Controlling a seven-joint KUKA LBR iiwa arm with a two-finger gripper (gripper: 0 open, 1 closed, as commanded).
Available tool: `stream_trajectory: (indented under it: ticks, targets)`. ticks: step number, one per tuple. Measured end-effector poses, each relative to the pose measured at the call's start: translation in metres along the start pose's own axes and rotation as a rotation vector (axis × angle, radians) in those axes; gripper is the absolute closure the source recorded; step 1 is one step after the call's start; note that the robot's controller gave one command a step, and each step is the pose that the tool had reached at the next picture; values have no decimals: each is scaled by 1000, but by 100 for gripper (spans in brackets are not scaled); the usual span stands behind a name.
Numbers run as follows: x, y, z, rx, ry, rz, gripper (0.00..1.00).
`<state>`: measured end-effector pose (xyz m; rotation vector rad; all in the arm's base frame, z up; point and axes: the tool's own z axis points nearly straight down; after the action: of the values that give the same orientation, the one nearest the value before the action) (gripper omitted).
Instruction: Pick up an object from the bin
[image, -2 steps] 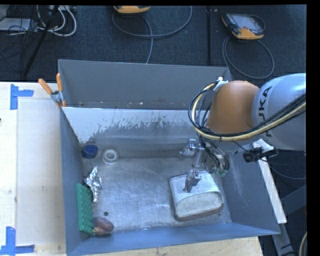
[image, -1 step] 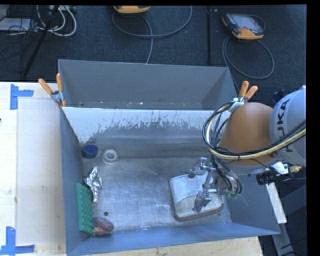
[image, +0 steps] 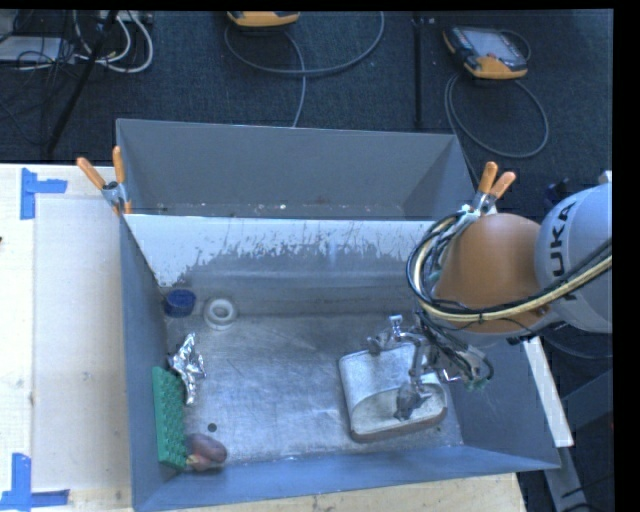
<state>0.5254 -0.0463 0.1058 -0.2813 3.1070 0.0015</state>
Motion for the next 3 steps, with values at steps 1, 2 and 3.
stream_trajectory:
  ticks: [1,2,3]
  targets:
    - [3,-1,1,-1,14,2,100]
    - [7,-1,4,-2,27,2,0]
    - [-20,-45,-26,2,16,-21,0]
